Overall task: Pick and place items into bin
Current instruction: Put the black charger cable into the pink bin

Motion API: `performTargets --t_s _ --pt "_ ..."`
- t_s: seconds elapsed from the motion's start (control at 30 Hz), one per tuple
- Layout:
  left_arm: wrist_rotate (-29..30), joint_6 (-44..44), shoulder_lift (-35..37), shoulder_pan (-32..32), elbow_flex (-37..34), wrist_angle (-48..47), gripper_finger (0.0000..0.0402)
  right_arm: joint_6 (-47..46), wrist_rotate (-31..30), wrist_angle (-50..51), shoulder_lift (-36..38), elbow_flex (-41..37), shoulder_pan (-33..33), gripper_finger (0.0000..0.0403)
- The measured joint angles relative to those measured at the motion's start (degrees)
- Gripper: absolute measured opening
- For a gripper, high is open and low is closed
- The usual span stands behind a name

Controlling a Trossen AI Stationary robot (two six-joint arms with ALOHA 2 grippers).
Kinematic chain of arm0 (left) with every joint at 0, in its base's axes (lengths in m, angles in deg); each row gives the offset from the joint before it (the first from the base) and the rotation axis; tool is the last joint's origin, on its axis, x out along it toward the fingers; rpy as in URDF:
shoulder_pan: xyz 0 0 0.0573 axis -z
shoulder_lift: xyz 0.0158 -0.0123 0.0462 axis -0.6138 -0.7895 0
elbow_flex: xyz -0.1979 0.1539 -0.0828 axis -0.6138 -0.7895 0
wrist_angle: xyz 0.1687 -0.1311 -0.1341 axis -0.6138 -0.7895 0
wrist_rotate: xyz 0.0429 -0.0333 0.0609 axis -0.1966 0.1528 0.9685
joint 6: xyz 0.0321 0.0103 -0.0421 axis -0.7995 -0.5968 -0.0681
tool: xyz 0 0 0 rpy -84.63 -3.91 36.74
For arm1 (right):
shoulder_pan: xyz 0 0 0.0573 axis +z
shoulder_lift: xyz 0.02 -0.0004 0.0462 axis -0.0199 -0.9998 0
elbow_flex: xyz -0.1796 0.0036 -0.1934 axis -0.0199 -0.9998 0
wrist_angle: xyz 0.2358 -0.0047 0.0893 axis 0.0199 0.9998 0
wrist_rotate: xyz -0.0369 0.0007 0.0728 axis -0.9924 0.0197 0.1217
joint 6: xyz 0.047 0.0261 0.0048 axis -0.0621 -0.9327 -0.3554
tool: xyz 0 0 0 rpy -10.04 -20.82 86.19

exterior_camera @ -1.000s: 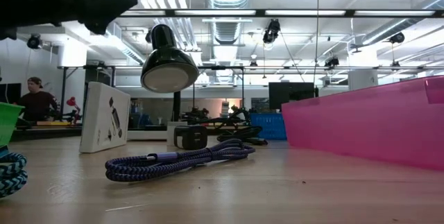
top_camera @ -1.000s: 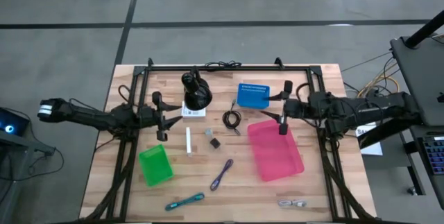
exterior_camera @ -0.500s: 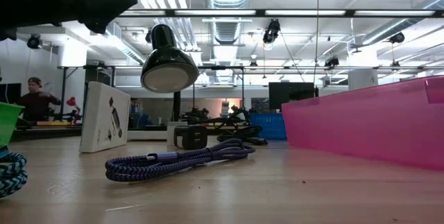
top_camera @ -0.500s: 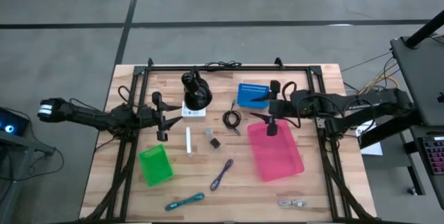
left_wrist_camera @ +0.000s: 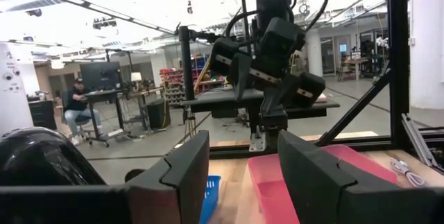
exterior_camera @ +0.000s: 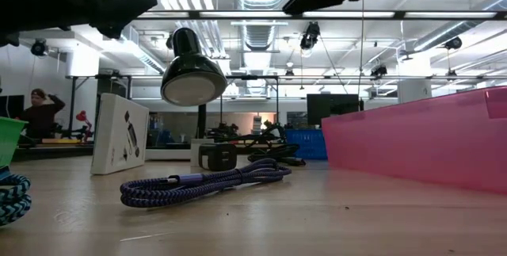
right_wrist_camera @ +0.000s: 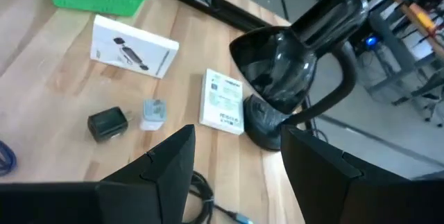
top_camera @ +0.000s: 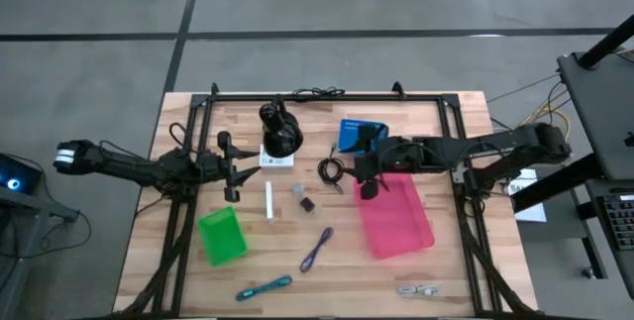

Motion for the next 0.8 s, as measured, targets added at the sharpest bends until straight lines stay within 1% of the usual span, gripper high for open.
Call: performTargets --t_s 0.17,0.33,0.6,0.7,0.8 --pt "0.0 0.0 0.0 0.0 0.0 0.0 0.0157 -0.8 0.2 6.2 -5.2 4.2 0.0 0.0201" --pt "0.0 0.0 -0.1 0.0 0.0 0.1 0.0157 -4.6 0.2 13.6 -11.0 9.5 -0.1 0.0201" --pt "0.0 -1.2 -0.4 0.0 0.0 0.1 0.0157 -4.9 0.3 20.7 -18.7 16.0 -0.7 0.0201" --pt "0.0 -1.1 -0.4 0.0 0.0 0.0 0.0157 -5.3 0.4 22.9 -20.7 18.0 -1.3 0.0201" --pt "0.0 -1.1 -0.4 0.0 0.0 0.0 0.0157 -5.3 2.0 23.8 -21.7 18.4 -1.9 0.0201"
